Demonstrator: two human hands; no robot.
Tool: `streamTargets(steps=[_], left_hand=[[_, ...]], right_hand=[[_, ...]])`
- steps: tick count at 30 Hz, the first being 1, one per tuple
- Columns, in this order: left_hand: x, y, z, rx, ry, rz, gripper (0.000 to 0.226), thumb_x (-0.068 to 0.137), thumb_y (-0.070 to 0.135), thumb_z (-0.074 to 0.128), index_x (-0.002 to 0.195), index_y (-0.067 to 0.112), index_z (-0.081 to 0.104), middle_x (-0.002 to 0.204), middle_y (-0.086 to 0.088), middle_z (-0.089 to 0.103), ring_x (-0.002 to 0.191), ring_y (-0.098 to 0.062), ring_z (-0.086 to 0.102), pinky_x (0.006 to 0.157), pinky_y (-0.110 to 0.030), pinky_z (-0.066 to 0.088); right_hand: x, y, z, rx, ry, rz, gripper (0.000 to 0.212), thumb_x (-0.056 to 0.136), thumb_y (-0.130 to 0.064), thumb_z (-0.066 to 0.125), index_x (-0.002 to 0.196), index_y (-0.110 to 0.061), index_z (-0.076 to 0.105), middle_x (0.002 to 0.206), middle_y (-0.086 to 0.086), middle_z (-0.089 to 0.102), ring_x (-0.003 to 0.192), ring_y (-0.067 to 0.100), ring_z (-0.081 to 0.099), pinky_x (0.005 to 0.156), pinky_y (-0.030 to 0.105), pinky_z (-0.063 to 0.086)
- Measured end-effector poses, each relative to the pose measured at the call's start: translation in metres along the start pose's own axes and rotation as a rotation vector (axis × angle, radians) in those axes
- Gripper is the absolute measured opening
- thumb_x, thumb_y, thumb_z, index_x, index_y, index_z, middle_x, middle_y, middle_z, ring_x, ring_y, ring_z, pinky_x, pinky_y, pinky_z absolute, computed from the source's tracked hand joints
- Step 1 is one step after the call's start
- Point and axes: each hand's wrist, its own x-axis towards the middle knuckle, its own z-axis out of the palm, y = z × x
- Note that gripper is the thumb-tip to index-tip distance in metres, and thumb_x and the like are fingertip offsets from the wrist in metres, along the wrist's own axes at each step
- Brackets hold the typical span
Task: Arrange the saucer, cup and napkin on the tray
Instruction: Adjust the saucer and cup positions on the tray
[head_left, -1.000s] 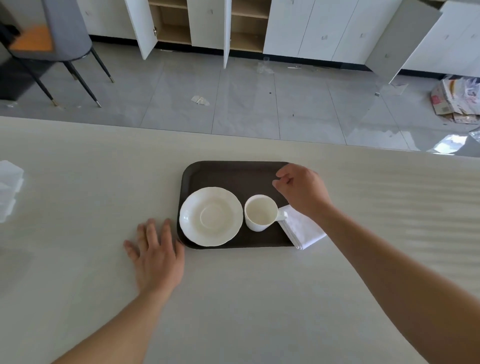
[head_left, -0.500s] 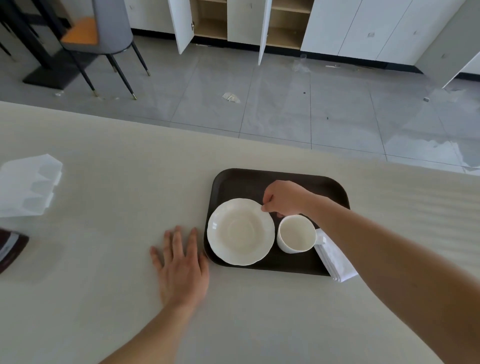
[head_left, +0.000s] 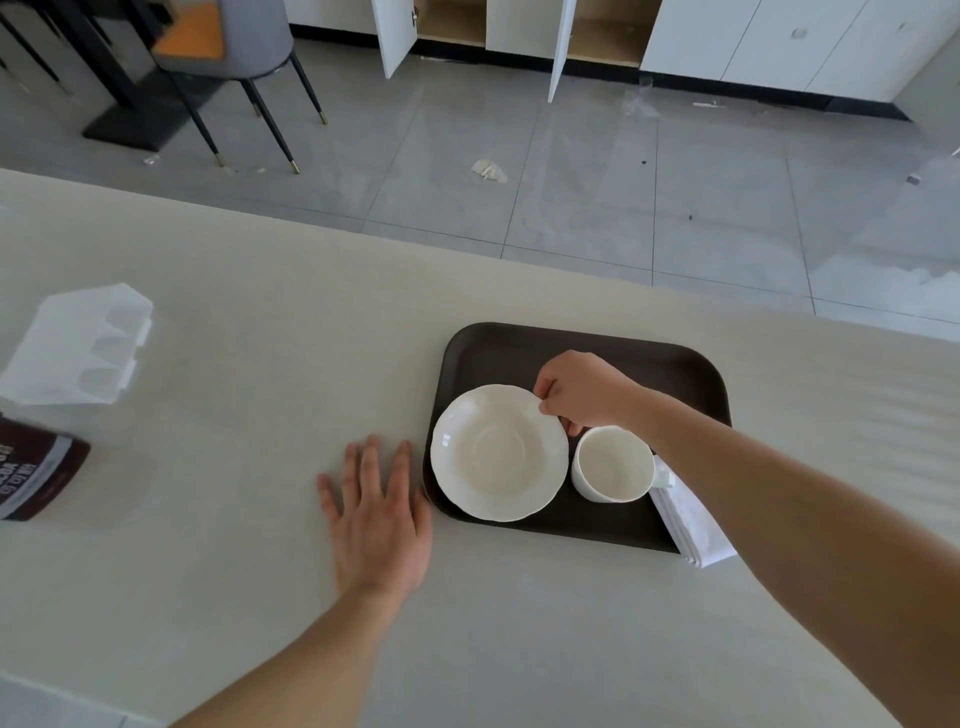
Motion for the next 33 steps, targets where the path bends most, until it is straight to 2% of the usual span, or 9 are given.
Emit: streamTargets(steps=[4, 13, 16, 20, 28, 33], left_hand=[[-0.001, 0.000, -0.001, 0.001, 0.014, 0.003, 0.058, 0.091, 0.038, 0.034, 0.146, 0.024, 0.042, 0.157, -0.012, 0.034, 0.148, -0.033, 0.023, 0.119, -0.061, 0.013], [-0.001, -0.001, 0.001, 0.016, 0.004, -0.003, 0.057, 0.092, 0.040, 0.032, 0.146, 0.025, 0.042, 0.158, -0.012, 0.033, 0.149, -0.032, 0.022, 0.119, -0.061, 0.013], [0.000, -0.001, 0.001, 0.015, 0.009, -0.002, 0.057, 0.091, 0.039, 0.036, 0.146, 0.024, 0.043, 0.157, -0.013, 0.035, 0.148, -0.033, 0.025, 0.119, -0.061, 0.015], [0.000, 0.000, 0.000, 0.022, 0.009, -0.002, 0.057, 0.091, 0.039, 0.036, 0.145, 0.024, 0.043, 0.156, -0.013, 0.036, 0.147, -0.033, 0.025, 0.119, -0.061, 0.016], [0.000, -0.001, 0.001, 0.019, 0.004, 0.003, 0.057, 0.091, 0.039, 0.036, 0.145, 0.024, 0.044, 0.157, -0.013, 0.035, 0.147, -0.034, 0.026, 0.118, -0.062, 0.015], [0.000, -0.001, 0.001, 0.020, 0.004, 0.003, 0.057, 0.091, 0.039, 0.036, 0.145, 0.023, 0.044, 0.156, -0.013, 0.036, 0.147, -0.034, 0.026, 0.119, -0.062, 0.015]], right_hand=[[0.003, 0.001, 0.003, 0.016, 0.048, 0.014, 0.017, 0.089, -0.006, 0.059, 0.091, -0.018, 0.071, 0.081, 0.002, 0.074, 0.059, 0.024, 0.075, 0.063, 0.032, 0.062], [0.009, 0.008, -0.002, 0.072, 0.168, 0.043, 0.018, 0.090, -0.006, 0.056, 0.088, -0.018, 0.070, 0.065, -0.001, 0.071, 0.055, 0.019, 0.074, 0.069, 0.032, 0.061], [0.013, 0.010, -0.001, 0.093, 0.187, 0.054, 0.018, 0.090, -0.006, 0.056, 0.090, -0.016, 0.070, 0.068, 0.004, 0.075, 0.057, 0.020, 0.074, 0.070, 0.028, 0.059], [0.019, 0.012, -0.002, 0.141, 0.204, 0.083, 0.019, 0.091, -0.005, 0.056, 0.095, -0.013, 0.072, 0.072, 0.010, 0.077, 0.060, 0.021, 0.075, 0.076, 0.032, 0.061], [0.026, 0.013, -0.004, 0.297, 0.241, 0.159, 0.019, 0.090, -0.002, 0.056, 0.087, -0.013, 0.072, 0.071, 0.009, 0.077, 0.054, 0.018, 0.074, 0.070, 0.030, 0.061], [0.028, 0.014, -0.006, 0.401, 0.250, 0.207, 0.017, 0.089, 0.001, 0.056, 0.088, -0.009, 0.070, 0.072, 0.010, 0.076, 0.053, 0.021, 0.075, 0.071, 0.036, 0.064]])
